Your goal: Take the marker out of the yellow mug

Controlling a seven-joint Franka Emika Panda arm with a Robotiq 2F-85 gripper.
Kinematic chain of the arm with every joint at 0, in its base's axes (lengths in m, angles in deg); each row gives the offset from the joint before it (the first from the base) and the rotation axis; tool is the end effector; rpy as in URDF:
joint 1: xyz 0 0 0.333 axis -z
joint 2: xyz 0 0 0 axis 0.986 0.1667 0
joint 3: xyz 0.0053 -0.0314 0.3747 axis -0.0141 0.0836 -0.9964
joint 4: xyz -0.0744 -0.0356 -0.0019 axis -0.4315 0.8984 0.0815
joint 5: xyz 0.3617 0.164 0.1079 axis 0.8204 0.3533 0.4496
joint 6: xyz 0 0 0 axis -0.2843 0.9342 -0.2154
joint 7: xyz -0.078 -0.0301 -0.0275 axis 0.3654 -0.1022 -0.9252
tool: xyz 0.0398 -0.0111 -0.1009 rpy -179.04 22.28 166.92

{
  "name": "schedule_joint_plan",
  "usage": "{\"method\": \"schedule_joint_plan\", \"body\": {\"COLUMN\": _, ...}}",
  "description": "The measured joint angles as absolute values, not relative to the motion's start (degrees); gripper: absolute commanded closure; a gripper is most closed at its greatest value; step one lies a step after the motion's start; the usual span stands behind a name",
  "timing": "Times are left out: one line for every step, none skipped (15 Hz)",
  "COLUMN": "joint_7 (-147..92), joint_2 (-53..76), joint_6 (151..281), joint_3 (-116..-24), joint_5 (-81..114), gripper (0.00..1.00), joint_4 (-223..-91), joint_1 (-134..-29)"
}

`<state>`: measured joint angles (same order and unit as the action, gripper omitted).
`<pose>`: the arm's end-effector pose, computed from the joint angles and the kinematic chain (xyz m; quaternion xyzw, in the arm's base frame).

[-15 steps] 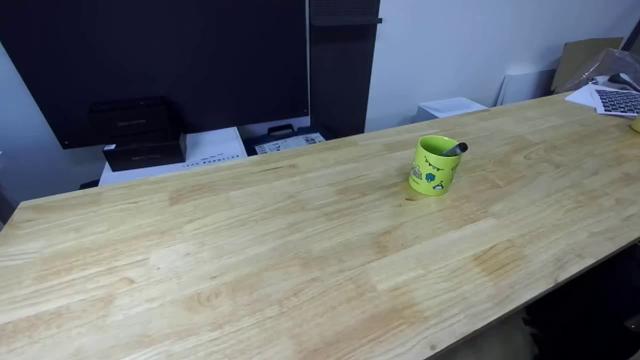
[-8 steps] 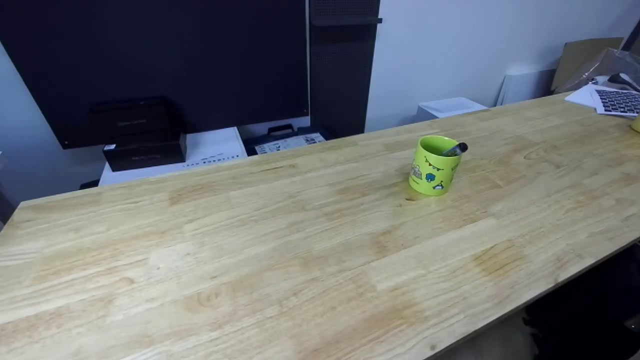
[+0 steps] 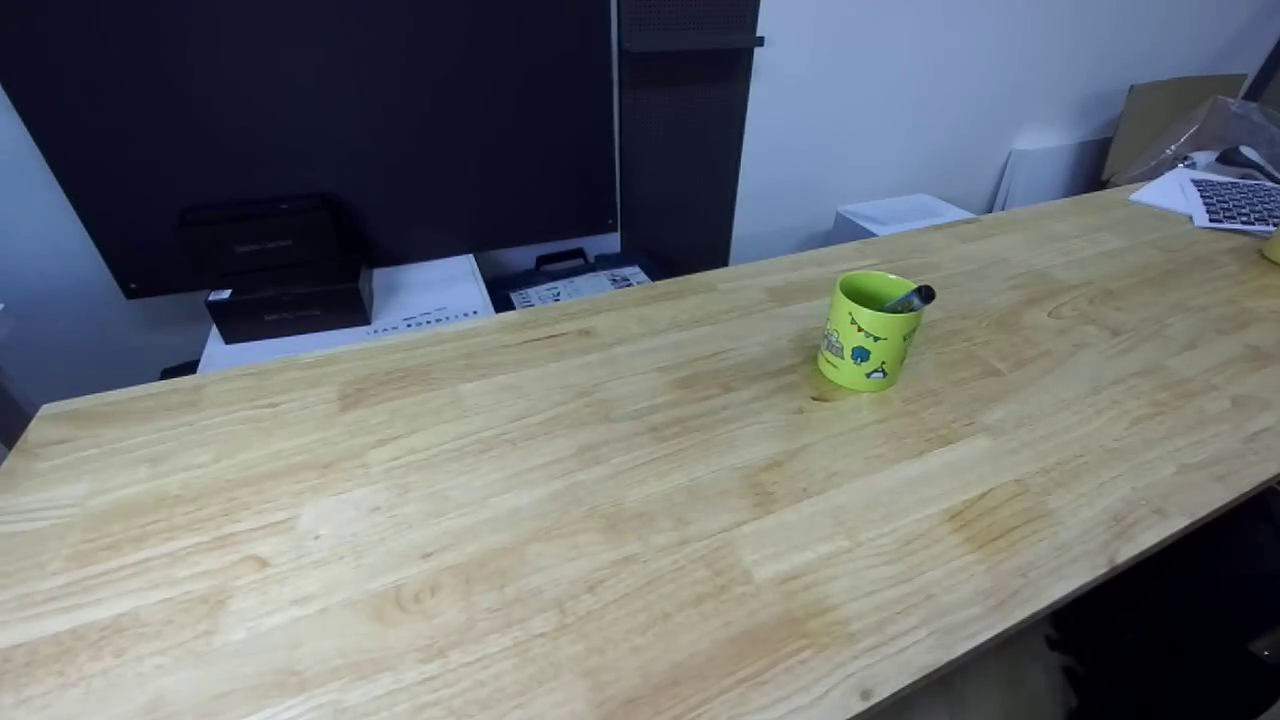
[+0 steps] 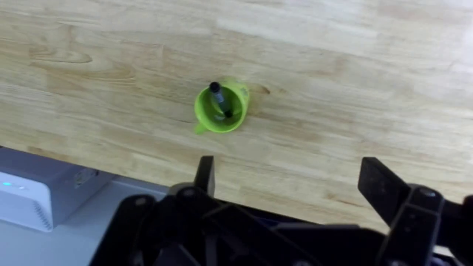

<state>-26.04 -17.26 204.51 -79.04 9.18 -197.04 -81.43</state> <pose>0.4822 0.0456 0.4834 0.9952 0.0439 0.0353 0.0803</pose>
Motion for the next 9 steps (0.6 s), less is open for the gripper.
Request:
{"method": "schedule_joint_plan", "body": {"joint_7": -25.4, "joint_2": -17.1, "joint_6": 206.6, "joint_3": -77.9, "joint_5": 6.5, "gripper": 0.00, "joint_4": -197.4, "joint_1": -79.6}}
{"method": "schedule_joint_plan", "body": {"joint_7": -25.1, "joint_2": -16.8, "joint_6": 208.3, "joint_3": -76.7, "joint_5": 4.6, "gripper": 0.00, "joint_4": -197.7, "joint_1": -78.0}}
{"method": "schedule_joint_plan", "body": {"joint_7": -25.1, "joint_2": -16.3, "joint_6": 209.7, "joint_3": -75.5, "joint_5": 3.4, "gripper": 0.00, "joint_4": -197.8, "joint_1": -76.5}}
{"method": "schedule_joint_plan", "body": {"joint_7": -25.3, "joint_2": -15.4, "joint_6": 210.9, "joint_3": -74.4, "joint_5": 3.1, "gripper": 0.00, "joint_4": -197.8, "joint_1": -75.4}}
{"method": "schedule_joint_plan", "body": {"joint_7": -25.7, "joint_2": -14.3, "joint_6": 212.2, "joint_3": -73.3, "joint_5": 3.1, "gripper": 0.00, "joint_4": -197.8, "joint_1": -74.7}}
{"method": "schedule_joint_plan", "body": {"joint_7": -26.4, "joint_2": -13.0, "joint_6": 213.2, "joint_3": -72.4, "joint_5": 3.4, "gripper": 0.00, "joint_4": -197.7, "joint_1": -74.3}}
{"method": "schedule_joint_plan", "body": {"joint_7": -26.8, "joint_2": -11.7, "joint_6": 214.0, "joint_3": -71.8, "joint_5": 3.8, "gripper": 0.00, "joint_4": -197.6, "joint_1": -74.2}}
{"method": "schedule_joint_plan", "body": {"joint_7": -26.9, "joint_2": -10.6, "joint_6": 214.5, "joint_3": -71.6, "joint_5": 4.1, "gripper": 0.00, "joint_4": -197.4, "joint_1": -74.2}}
{"method": "schedule_joint_plan", "body": {"joint_7": -26.9, "joint_2": -9.8, "joint_6": 214.8, "joint_3": -71.5, "joint_5": 4.4, "gripper": 0.00, "joint_4": -197.3, "joint_1": -74.2}}
